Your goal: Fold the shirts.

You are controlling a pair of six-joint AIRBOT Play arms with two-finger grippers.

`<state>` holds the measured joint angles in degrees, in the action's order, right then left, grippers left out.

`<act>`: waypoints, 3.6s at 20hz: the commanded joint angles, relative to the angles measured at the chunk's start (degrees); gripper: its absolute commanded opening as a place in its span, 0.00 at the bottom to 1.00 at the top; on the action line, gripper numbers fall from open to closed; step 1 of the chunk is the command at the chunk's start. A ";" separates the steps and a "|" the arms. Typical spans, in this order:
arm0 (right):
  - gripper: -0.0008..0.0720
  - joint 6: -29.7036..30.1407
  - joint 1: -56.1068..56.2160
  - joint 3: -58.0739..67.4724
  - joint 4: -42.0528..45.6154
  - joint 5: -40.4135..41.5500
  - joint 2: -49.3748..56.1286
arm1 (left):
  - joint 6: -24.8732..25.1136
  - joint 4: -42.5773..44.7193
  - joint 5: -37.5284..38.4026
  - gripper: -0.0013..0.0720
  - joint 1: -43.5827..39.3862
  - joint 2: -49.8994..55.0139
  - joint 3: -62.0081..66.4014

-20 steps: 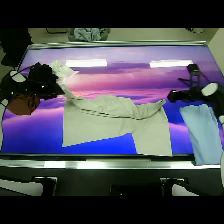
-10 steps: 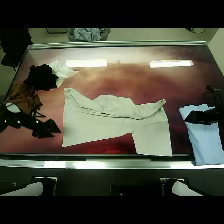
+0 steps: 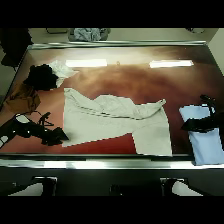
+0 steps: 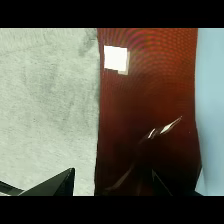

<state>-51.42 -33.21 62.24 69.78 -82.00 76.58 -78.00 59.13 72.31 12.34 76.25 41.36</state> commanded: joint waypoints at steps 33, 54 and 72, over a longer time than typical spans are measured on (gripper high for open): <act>0.09 15.32 9.11 -6.56 -17.62 18.51 10.51 | -1.38 0.17 -6.78 0.05 -4.50 -3.58 0.46; 0.09 9.60 9.11 38.58 0.39 29.51 -46.16 | -3.63 0.20 -14.16 0.05 6.14 -35.71 68.59; 0.09 -6.64 26.64 40.24 5.46 13.11 21.90 | 1.53 -1.36 -6.97 0.05 0.44 14.80 43.80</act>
<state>-52.40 -11.53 102.45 73.95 -79.61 88.09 -77.03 61.06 69.71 13.43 80.66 84.97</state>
